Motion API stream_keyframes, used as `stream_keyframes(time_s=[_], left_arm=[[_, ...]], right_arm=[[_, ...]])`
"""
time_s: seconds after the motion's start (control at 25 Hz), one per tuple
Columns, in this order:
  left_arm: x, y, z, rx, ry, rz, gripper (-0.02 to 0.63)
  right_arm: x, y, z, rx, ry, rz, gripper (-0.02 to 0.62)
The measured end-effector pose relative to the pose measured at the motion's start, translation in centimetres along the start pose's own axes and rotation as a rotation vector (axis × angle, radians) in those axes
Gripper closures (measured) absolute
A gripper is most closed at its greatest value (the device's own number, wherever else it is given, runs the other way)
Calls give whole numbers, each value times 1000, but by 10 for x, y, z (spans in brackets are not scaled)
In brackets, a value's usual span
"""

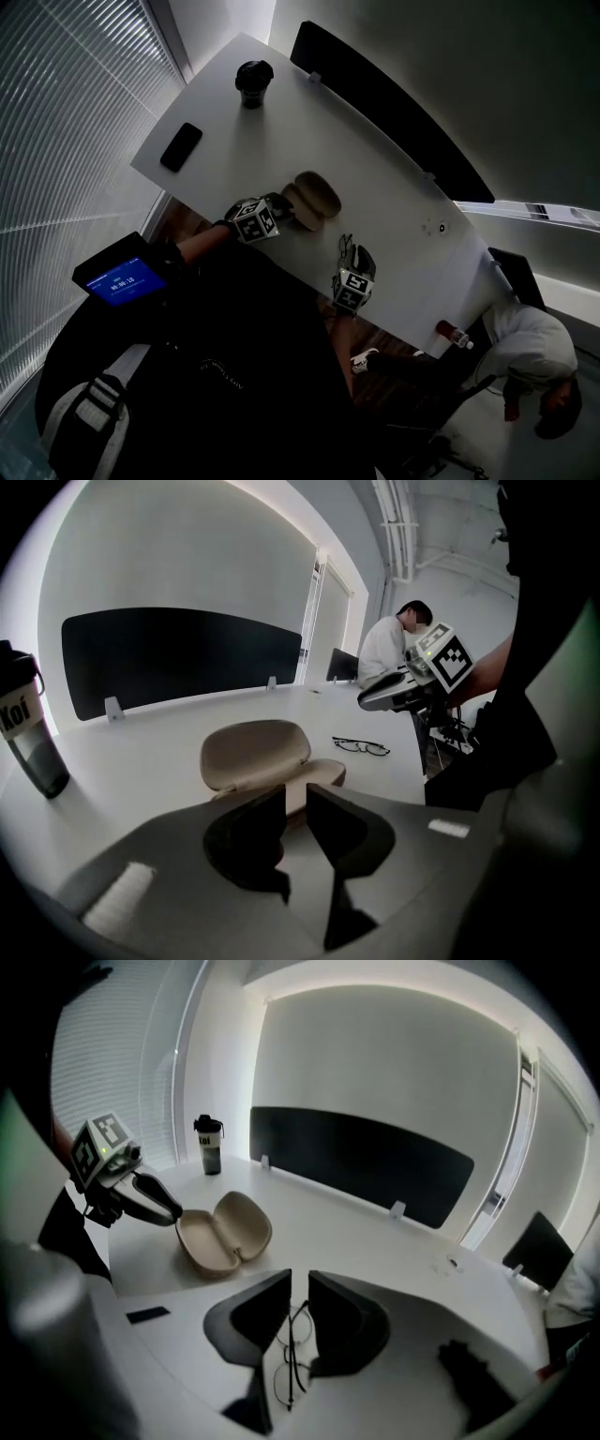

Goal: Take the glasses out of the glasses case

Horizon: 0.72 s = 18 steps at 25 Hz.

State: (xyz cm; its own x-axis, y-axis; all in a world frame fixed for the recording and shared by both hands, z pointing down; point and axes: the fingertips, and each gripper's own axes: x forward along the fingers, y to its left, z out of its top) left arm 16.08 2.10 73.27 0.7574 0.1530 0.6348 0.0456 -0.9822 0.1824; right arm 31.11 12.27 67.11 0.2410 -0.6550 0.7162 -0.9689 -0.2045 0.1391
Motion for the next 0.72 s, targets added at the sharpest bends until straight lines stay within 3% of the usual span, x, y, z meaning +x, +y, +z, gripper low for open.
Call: stream_keyframes(time_s=[0.12, 0.24, 0.44, 0.72], left_arm=[[-4, -4, 7, 10, -25, -7, 531], [-9, -5, 11, 24, -64, -9, 534], [-17, -15, 18, 48, -150, -43, 543], [-20, -18, 12, 68, -147, -47, 548]], right_arm=[[-7, 5, 18, -40, -115, -21, 541], [-11, 26, 34, -8, -182, 23, 586], [4, 64, 8, -12, -120, 112, 589], [5, 78, -19, 0, -75, 137, 589]])
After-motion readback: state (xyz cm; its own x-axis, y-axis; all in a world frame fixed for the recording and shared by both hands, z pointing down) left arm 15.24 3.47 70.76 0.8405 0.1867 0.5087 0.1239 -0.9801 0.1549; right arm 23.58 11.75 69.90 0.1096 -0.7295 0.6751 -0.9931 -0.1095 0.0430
